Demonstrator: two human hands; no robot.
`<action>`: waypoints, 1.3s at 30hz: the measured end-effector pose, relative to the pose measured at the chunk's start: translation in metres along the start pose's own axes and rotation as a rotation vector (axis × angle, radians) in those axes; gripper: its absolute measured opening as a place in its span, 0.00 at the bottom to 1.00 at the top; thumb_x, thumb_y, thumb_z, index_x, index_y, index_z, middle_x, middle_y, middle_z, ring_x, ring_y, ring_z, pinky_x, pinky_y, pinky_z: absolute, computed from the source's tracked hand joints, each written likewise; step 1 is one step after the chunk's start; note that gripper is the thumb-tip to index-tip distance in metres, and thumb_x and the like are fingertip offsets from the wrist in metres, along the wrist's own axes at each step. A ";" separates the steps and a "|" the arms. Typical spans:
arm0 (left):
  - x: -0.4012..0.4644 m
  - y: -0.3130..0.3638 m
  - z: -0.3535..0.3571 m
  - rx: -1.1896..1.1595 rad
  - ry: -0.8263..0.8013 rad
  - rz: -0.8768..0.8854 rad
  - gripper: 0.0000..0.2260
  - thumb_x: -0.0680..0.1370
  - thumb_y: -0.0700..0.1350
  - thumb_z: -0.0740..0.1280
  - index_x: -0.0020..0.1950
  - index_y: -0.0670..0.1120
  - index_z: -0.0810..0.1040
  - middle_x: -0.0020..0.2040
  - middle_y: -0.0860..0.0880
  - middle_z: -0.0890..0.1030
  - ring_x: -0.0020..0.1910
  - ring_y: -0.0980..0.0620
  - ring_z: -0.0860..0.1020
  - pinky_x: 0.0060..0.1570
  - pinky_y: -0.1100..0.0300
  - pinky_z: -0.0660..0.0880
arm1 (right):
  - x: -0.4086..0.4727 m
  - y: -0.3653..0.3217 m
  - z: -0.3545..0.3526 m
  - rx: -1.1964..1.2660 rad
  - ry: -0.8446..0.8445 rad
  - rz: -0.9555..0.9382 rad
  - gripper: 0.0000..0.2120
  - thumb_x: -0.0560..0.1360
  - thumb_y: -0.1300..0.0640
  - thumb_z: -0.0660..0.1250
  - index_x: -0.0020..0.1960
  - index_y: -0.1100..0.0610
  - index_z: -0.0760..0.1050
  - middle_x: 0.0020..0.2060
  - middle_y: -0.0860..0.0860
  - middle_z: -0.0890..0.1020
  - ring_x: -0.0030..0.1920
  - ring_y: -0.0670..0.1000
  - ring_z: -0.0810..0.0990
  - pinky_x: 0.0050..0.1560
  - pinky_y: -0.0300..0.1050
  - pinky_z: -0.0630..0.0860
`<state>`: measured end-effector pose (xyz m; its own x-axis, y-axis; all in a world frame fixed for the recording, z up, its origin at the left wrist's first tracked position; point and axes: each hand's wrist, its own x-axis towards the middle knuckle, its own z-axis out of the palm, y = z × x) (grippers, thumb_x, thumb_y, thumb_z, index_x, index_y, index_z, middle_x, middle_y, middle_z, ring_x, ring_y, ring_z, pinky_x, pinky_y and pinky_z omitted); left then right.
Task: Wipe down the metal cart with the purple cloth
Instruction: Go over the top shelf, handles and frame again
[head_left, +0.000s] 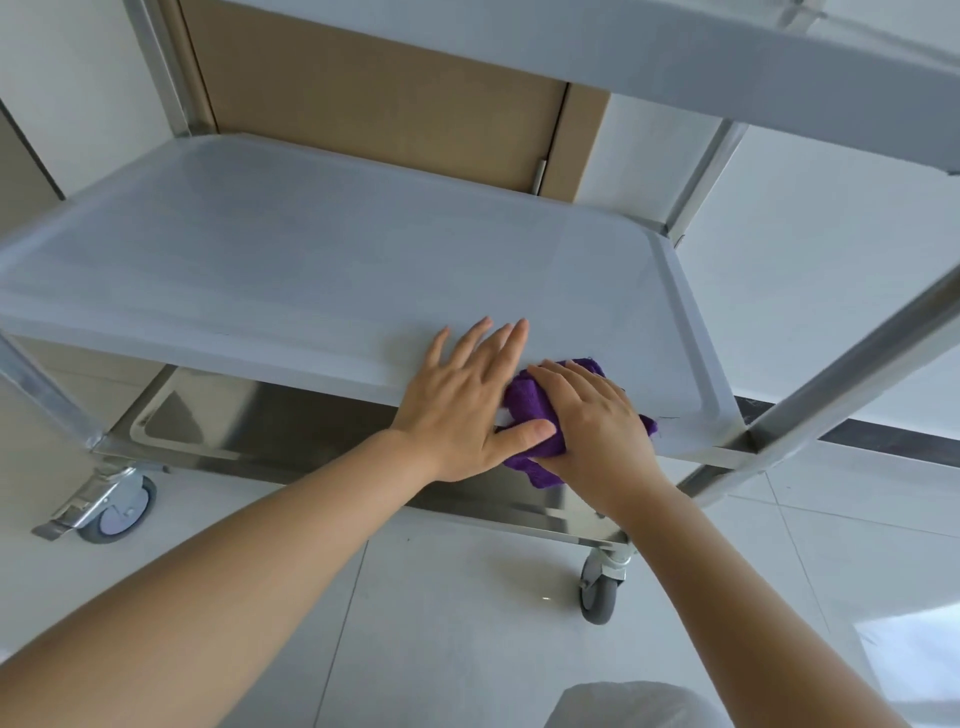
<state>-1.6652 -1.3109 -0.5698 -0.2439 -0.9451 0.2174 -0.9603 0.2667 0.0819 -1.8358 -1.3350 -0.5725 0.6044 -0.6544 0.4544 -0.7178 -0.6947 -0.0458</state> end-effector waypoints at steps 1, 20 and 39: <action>-0.001 -0.001 -0.001 0.004 0.003 0.023 0.46 0.68 0.72 0.29 0.77 0.42 0.44 0.77 0.47 0.54 0.76 0.47 0.49 0.72 0.45 0.48 | 0.001 -0.001 0.001 0.014 -0.014 0.014 0.34 0.56 0.50 0.82 0.59 0.60 0.77 0.54 0.55 0.82 0.55 0.60 0.80 0.55 0.55 0.75; -0.056 -0.100 0.000 0.127 0.136 -0.086 0.27 0.82 0.55 0.41 0.69 0.46 0.70 0.64 0.48 0.77 0.67 0.44 0.71 0.61 0.44 0.56 | 0.019 -0.036 0.008 0.021 -0.106 0.126 0.35 0.61 0.50 0.80 0.64 0.59 0.74 0.59 0.55 0.79 0.62 0.60 0.76 0.62 0.54 0.68; -0.103 -0.184 -0.021 0.028 0.123 -0.260 0.32 0.77 0.59 0.40 0.75 0.43 0.59 0.74 0.47 0.62 0.75 0.47 0.55 0.71 0.44 0.45 | 0.057 -0.097 0.021 0.063 -0.204 0.183 0.37 0.63 0.48 0.78 0.68 0.56 0.70 0.65 0.52 0.74 0.68 0.57 0.70 0.67 0.49 0.61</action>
<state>-1.4609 -1.2588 -0.5870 0.0275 -0.9507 0.3089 -0.9922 0.0117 0.1242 -1.7239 -1.3116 -0.5610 0.5286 -0.8128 0.2448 -0.8023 -0.5726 -0.1685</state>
